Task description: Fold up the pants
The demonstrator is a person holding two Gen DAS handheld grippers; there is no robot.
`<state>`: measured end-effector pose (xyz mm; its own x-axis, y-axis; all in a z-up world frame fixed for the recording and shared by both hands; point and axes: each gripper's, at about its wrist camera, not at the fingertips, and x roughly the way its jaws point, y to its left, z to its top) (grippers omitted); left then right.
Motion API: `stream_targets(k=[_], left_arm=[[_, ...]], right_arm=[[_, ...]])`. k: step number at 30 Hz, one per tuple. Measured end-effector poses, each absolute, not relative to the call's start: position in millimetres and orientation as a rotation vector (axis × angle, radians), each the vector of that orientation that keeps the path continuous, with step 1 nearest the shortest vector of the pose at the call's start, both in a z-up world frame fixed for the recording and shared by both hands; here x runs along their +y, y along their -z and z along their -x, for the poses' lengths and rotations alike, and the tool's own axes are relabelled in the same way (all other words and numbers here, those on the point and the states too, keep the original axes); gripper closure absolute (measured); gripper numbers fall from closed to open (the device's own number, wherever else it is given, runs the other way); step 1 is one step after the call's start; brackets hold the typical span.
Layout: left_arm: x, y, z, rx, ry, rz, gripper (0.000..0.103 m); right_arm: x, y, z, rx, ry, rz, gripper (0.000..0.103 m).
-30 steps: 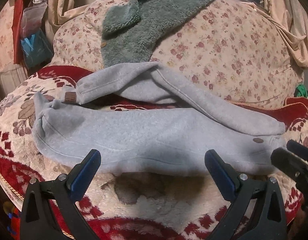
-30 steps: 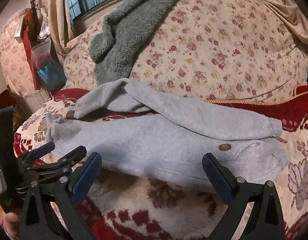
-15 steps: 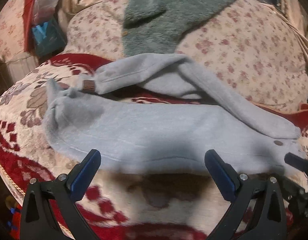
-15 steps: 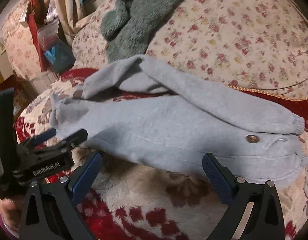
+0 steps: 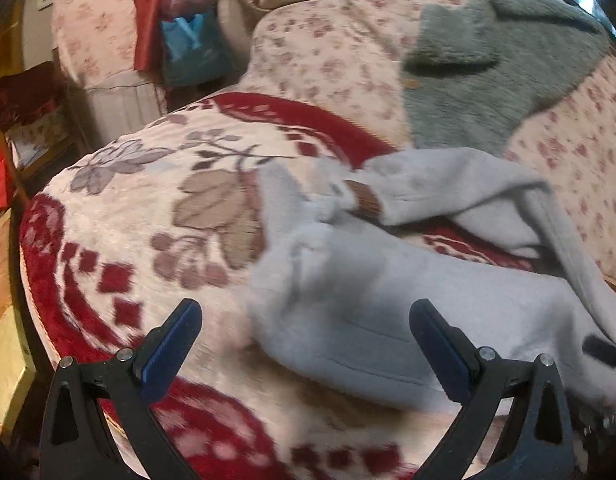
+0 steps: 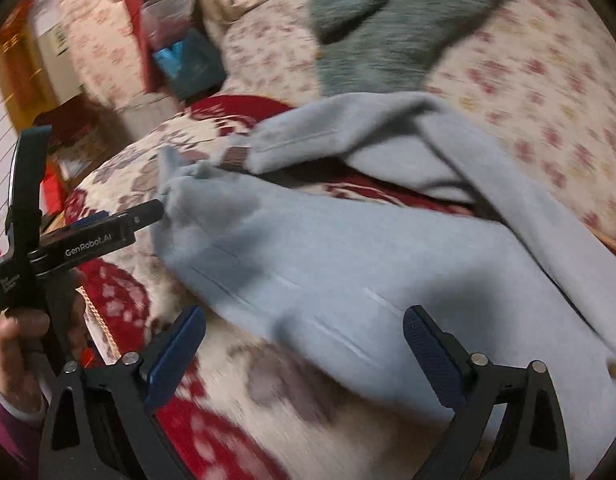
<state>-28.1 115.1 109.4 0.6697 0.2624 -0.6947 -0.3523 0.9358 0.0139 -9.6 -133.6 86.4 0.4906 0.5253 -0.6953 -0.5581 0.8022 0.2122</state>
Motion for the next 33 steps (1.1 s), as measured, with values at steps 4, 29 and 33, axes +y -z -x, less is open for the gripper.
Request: stream_targets(k=[4,29,33], left_arm=[[129,-103,22,0.782,-0.354,0.116,0.000],[167,-72,26,0.766,-0.442,0.144,0.000],[166,-73,23,0.755,-0.431,0.137,0.000]], right_arm=[[-89,-88,-21,0.822,-0.722,0.098,0.013],[121,-95,-115,0.921,-1.164,0.271,0.075],[117,-91,-111,0.900,-1.151,0.326,0.087]])
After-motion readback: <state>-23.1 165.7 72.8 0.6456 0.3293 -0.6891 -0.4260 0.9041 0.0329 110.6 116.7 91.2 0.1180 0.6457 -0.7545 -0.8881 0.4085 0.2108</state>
